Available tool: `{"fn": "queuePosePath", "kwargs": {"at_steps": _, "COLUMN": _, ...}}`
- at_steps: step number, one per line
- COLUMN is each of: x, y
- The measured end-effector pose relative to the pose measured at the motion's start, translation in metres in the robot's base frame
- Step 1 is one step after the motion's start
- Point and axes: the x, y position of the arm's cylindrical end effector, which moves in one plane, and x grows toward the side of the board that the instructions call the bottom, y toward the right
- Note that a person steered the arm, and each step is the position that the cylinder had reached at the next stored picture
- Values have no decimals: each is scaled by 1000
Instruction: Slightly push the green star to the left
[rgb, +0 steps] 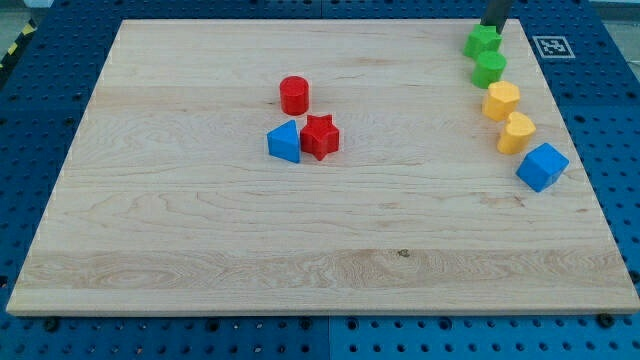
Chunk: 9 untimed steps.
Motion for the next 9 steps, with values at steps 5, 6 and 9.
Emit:
{"fn": "queuePosePath", "kwargs": {"at_steps": 5, "x": 21, "y": 29}}
{"fn": "queuePosePath", "kwargs": {"at_steps": 6, "x": 28, "y": 25}}
{"fn": "queuePosePath", "kwargs": {"at_steps": 9, "x": 31, "y": -5}}
